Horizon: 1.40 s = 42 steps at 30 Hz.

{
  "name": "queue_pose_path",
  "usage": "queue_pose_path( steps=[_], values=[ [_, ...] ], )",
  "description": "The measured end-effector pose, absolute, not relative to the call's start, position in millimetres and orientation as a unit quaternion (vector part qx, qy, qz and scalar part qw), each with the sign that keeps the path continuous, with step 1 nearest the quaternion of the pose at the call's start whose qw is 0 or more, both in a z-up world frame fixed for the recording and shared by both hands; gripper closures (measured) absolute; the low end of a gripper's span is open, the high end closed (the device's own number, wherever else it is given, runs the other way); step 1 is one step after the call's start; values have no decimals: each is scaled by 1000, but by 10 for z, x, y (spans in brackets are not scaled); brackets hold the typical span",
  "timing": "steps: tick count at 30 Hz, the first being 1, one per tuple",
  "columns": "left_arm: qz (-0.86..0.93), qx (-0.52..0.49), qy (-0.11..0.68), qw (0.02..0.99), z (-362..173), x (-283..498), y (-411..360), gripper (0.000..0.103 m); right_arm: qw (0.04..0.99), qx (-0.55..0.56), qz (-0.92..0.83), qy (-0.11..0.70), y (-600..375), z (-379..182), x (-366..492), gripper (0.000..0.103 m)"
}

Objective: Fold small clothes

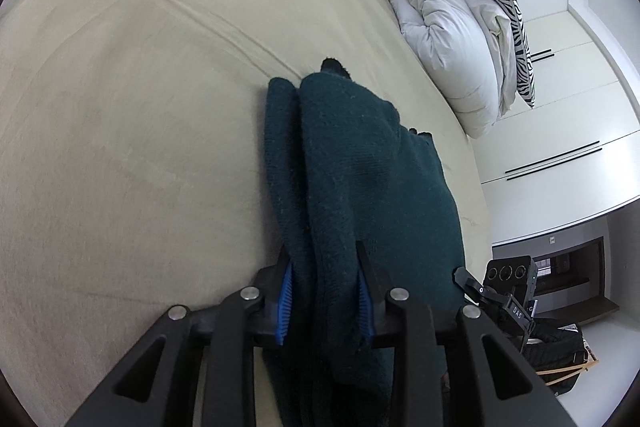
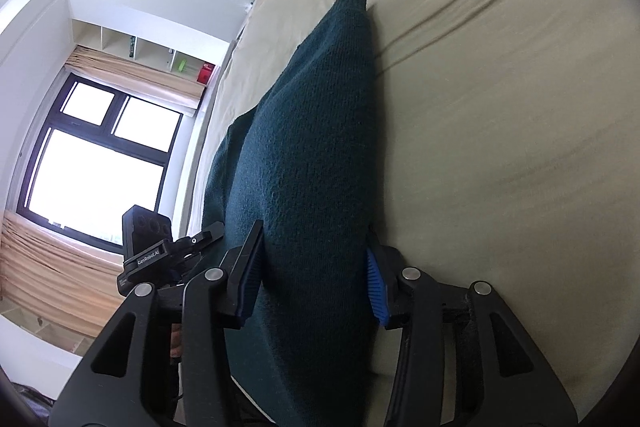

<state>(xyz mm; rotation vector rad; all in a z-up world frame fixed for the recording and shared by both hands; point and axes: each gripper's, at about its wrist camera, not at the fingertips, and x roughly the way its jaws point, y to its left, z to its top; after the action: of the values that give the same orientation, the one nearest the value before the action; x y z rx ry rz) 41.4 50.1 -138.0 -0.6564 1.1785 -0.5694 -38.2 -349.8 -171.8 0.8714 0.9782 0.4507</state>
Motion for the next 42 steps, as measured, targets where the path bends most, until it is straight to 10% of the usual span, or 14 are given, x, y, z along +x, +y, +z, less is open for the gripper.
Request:
queue_pose_path(
  steps=[8, 18, 23, 33, 42],
  values=[
    [-219, -217, 457, 835, -751, 116, 557, 67, 814, 362, 148, 429, -3729, -1379, -577, 58],
    [-121, -31, 255, 959, 258, -682, 192, 0, 929, 156, 37, 333, -3638, -290, -1002, 54],
    [-55, 48, 133, 988, 711, -1022, -18, 0, 972, 79, -27, 219, -3358, 222, -1232, 3],
    [-27, 39, 188, 981, 800, -1042, -83, 0, 981, 78, -29, 176, -3142, 873, -1399, 0],
    [-17, 1, 331, 944, 208, -777, -44, 0, 937, 106, -37, 332, -3023, 397, -1053, 0]
  ],
)
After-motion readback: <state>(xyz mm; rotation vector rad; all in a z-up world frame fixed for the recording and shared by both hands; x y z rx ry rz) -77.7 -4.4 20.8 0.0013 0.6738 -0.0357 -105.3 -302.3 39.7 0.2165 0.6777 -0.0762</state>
